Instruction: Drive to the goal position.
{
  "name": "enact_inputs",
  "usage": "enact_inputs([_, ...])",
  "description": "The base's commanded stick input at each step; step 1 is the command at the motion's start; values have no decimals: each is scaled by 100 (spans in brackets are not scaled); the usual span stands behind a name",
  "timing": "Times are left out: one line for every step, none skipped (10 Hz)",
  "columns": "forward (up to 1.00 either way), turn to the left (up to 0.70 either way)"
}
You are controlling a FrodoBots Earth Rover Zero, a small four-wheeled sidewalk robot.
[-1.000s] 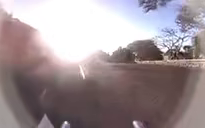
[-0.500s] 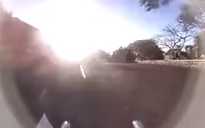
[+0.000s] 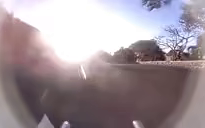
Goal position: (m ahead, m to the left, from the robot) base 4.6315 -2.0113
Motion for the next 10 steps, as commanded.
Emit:
enact_inputs([50, 0])
enact_inputs([50, 0])
enact_inputs([50, 0])
enact_inputs([50, 0])
enact_inputs([50, 0])
enact_inputs([50, 0])
enact_inputs([50, 0])
enact_inputs([50, 0])
enact_inputs([50, 0])
enact_inputs([50, 0])
